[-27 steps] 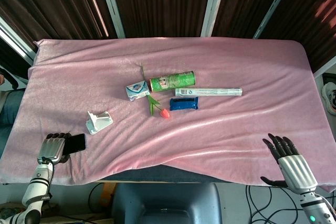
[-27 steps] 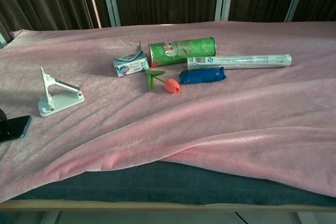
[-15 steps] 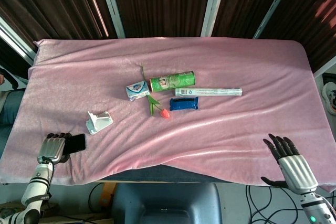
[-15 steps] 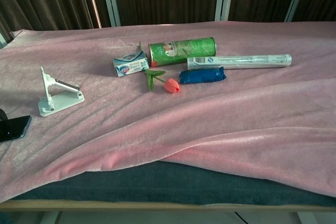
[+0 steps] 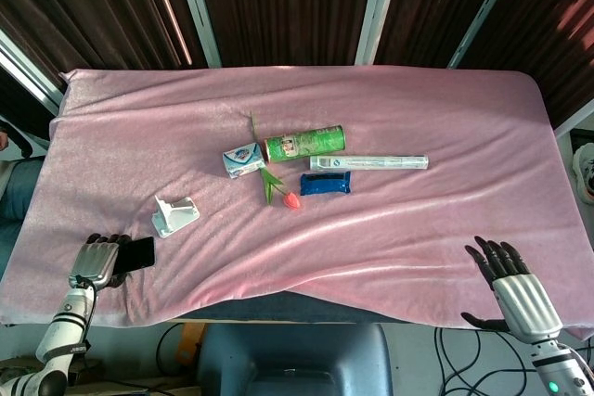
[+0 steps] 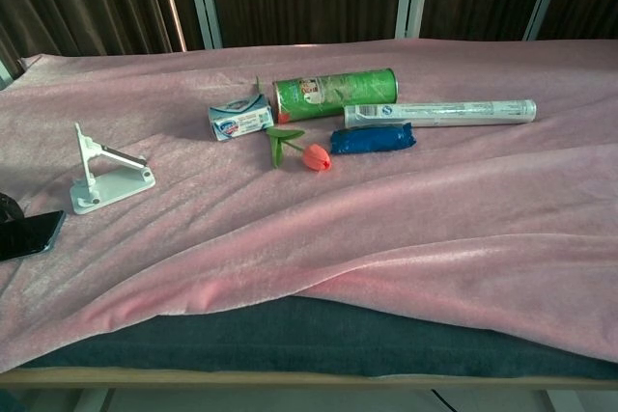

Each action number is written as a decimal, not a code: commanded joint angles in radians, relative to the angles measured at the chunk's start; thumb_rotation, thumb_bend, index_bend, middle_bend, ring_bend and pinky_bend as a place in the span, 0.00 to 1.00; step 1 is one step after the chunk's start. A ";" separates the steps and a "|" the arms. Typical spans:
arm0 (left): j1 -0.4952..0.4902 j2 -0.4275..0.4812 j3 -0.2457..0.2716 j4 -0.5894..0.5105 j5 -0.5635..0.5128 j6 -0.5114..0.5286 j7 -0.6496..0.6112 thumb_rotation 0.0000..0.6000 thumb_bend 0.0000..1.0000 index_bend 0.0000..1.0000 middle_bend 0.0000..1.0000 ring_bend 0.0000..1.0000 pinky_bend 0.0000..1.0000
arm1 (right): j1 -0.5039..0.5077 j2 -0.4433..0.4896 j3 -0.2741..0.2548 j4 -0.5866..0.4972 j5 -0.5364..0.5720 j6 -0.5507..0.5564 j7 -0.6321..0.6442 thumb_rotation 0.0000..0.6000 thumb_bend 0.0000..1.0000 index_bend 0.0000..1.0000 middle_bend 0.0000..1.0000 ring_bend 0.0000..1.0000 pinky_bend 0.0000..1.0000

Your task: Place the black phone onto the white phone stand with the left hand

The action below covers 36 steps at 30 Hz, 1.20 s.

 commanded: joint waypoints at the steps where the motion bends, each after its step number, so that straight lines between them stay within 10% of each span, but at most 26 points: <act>1: 0.014 0.008 -0.006 -0.008 0.055 0.030 -0.060 1.00 0.36 0.90 0.98 0.64 0.15 | -0.001 0.001 0.000 0.000 0.000 0.001 0.002 1.00 0.24 0.00 0.00 0.00 0.15; 8: 0.105 0.031 -0.054 0.057 0.411 0.300 -0.653 1.00 0.36 0.90 0.98 0.65 0.15 | -0.004 0.005 -0.001 0.001 -0.005 0.009 0.013 1.00 0.24 0.00 0.00 0.00 0.15; 17: 0.124 -0.112 -0.150 0.188 0.407 0.432 -0.947 1.00 0.37 0.91 0.99 0.65 0.15 | 0.000 0.002 0.002 -0.001 0.000 0.002 0.010 1.00 0.24 0.00 0.00 0.00 0.15; 36: 0.083 -0.372 -0.261 0.217 0.270 0.434 -0.827 1.00 0.39 0.91 0.99 0.65 0.15 | 0.005 0.005 0.003 0.001 0.003 -0.006 0.019 1.00 0.24 0.00 0.00 0.00 0.15</act>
